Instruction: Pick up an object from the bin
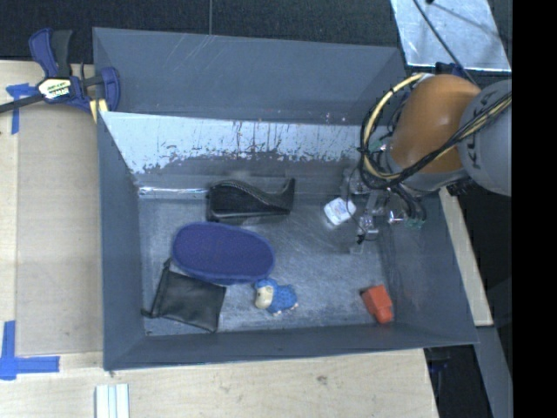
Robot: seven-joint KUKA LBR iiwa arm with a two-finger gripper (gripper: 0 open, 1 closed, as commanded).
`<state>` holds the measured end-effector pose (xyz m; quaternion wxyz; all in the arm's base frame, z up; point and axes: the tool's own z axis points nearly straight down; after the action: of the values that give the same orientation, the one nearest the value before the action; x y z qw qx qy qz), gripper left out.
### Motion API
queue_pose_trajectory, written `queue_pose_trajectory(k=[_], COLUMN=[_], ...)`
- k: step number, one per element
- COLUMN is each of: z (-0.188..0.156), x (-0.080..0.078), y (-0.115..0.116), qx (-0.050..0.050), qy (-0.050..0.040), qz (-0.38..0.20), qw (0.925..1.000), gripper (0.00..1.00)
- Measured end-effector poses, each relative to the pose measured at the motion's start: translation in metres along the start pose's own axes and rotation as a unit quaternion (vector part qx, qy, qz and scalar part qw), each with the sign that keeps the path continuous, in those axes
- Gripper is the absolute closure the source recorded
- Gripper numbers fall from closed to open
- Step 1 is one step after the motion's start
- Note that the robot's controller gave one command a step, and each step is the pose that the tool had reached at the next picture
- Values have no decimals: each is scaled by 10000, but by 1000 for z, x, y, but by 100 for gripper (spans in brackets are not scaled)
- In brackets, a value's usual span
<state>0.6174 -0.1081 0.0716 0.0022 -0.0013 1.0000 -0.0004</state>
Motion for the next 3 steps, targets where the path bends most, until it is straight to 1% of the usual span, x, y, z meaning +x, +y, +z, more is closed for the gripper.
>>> queue_pose_trajectory(k=[1,2,3], z=[0,0,-1], x=[-12,-12,-13], y=[2,2,3], qx=[6,8,3], qy=[0,0,-18], qz=[-304,-319,-323], qw=[9995,9995,9995], gripper=[0,0,100])
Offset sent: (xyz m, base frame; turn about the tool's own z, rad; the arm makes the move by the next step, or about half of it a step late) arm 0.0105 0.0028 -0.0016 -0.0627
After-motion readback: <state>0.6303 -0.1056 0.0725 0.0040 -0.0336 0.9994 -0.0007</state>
